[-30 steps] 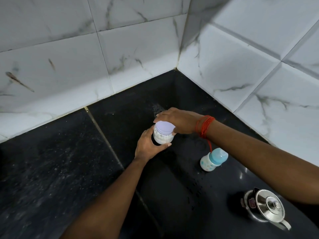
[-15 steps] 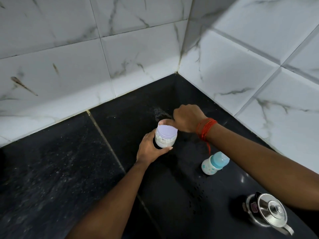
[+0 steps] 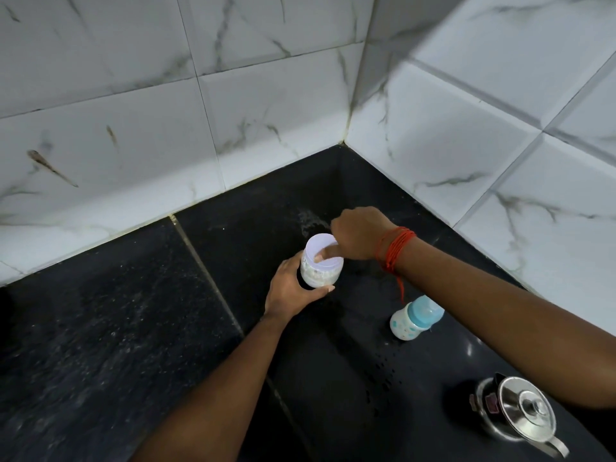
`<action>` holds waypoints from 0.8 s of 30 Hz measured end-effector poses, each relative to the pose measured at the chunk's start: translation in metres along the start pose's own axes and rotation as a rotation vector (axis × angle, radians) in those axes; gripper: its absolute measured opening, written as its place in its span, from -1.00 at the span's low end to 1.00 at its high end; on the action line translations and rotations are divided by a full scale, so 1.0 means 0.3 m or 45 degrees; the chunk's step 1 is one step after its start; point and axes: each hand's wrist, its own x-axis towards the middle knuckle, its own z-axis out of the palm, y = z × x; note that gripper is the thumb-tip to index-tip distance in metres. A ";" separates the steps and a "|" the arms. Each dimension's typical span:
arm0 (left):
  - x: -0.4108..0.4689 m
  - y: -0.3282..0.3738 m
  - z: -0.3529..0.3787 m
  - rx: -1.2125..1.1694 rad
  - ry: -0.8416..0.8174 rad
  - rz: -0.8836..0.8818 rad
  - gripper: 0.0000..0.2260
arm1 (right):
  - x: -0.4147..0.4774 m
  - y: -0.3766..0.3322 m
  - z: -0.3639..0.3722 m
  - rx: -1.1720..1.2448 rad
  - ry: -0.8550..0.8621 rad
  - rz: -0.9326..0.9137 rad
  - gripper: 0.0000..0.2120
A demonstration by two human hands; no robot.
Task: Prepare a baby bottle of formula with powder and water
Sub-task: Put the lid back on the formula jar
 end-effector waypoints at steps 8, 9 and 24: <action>-0.003 0.006 0.003 -0.011 0.003 -0.025 -0.14 | 0.030 -0.025 0.073 0.108 -0.108 -0.319 -0.22; -0.001 0.006 0.002 -0.016 0.004 -0.025 -0.15 | 0.036 -0.032 0.086 0.105 -0.066 -0.293 -0.23; -0.021 -0.003 0.016 -0.055 0.003 -0.052 -0.13 | 0.019 -0.097 0.141 0.398 0.054 -0.058 -0.30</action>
